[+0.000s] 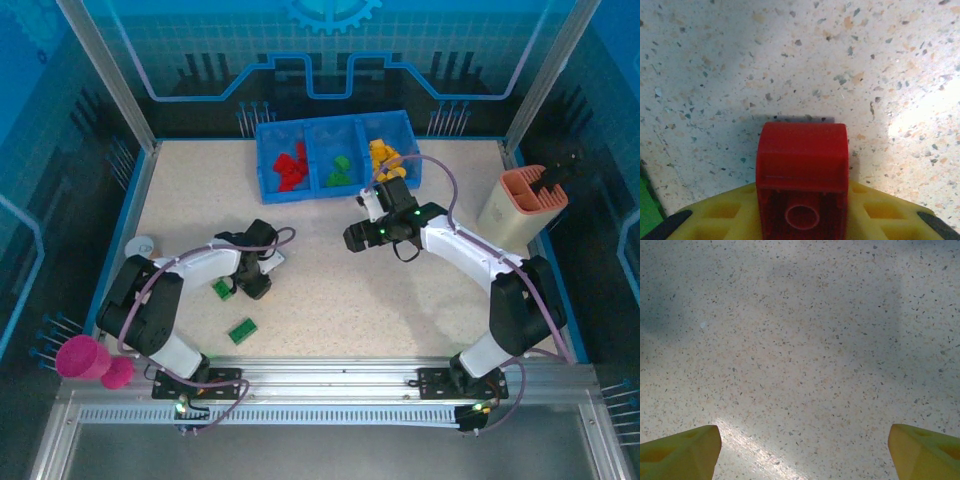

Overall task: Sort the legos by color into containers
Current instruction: Pick up the lego from the middle-left of the table, then place the lego in the container.

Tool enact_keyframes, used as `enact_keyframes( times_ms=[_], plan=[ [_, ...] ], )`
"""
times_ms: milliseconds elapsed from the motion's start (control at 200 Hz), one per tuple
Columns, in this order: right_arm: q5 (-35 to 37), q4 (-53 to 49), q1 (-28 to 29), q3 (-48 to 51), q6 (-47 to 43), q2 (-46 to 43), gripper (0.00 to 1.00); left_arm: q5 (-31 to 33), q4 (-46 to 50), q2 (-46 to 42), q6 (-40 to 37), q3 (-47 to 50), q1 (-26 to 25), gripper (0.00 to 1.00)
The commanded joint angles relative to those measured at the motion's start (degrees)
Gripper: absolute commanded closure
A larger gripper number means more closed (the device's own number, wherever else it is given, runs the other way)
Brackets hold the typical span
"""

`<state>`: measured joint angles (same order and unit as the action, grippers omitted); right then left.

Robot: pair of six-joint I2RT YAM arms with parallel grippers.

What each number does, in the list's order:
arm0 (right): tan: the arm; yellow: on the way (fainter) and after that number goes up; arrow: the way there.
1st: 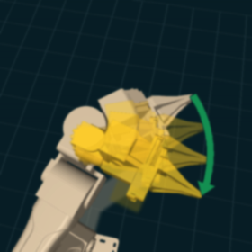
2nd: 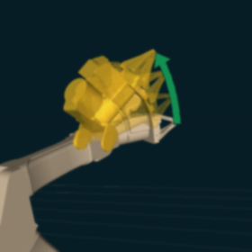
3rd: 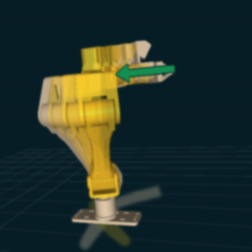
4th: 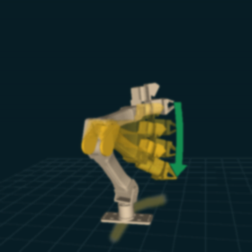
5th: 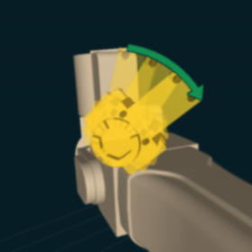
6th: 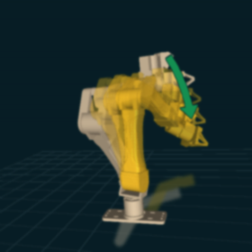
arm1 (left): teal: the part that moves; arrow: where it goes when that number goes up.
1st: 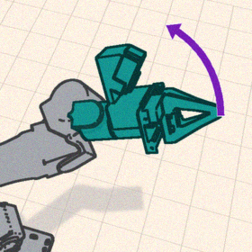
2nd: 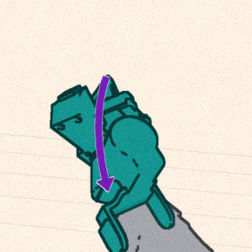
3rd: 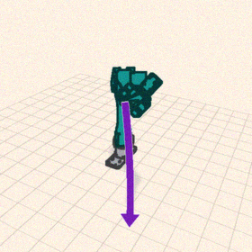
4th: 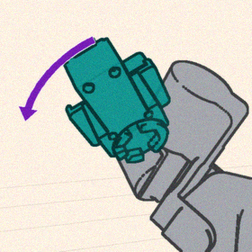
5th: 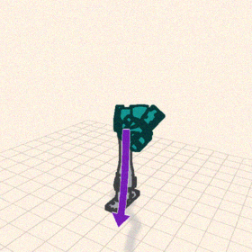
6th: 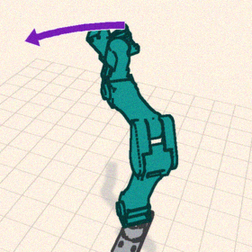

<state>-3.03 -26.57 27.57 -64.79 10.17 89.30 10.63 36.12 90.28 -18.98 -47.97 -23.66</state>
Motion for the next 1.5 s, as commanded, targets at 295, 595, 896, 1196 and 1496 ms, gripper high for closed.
enact_keyframes(
  times_ms=[295,595,896,1196,1496],
  plan=[
    [-1.5,1.8,-0.8,4.0,0.3,-1.8,0.12,6.0,-2.3,1.1,4.7,-25.6,1.0,0.65],
    [-0.8,4.9,4.8,9.1,-3.2,-6.0,0.12,11.2,-4.4,23.9,5.7,-54.5,3.9,0.65],
    [-10.9,5.1,13.0,10.6,-23.3,-12.4,0.11,8.3,1.5,42.6,10.1,-78.1,8.8,0.66],
    [-12.6,11.3,25.2,10.5,-44.8,-14.8,0.06,5.3,4.2,51.4,10.7,-89.4,9.4,0.33],
    [-20.5,8.6,28.0,1.0,-56.0,-2.7,0.05,2.6,3.4,37.0,7.0,-85.8,9.6,0.16]
  ],
)
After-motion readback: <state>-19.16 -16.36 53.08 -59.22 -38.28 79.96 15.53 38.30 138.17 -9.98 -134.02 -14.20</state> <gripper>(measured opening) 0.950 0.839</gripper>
